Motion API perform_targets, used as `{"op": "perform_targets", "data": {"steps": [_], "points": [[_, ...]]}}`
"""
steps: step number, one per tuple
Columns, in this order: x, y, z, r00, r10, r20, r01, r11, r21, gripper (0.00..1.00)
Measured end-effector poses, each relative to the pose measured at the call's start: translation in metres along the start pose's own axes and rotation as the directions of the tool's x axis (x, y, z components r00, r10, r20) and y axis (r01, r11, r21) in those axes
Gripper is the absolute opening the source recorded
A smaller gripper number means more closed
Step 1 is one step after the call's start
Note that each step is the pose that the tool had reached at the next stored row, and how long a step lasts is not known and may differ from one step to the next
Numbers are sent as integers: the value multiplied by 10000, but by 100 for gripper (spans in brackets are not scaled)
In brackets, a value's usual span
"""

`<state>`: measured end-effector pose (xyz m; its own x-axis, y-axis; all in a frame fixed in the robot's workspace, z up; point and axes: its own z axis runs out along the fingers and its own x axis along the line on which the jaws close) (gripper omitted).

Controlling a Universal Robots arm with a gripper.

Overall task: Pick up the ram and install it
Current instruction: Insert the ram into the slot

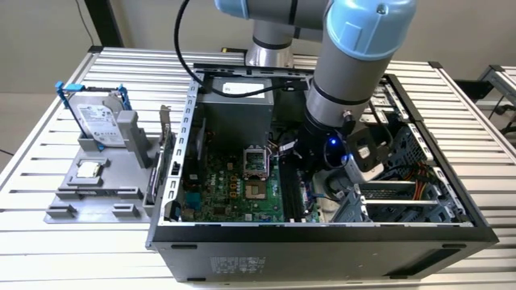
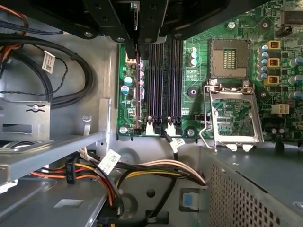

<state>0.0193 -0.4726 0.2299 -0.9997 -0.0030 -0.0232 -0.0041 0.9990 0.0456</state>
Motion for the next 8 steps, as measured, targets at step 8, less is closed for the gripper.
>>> {"op": "perform_targets", "data": {"steps": [8], "points": [[25,-36,27,10000,0,0,0,10000,0,0]]}}
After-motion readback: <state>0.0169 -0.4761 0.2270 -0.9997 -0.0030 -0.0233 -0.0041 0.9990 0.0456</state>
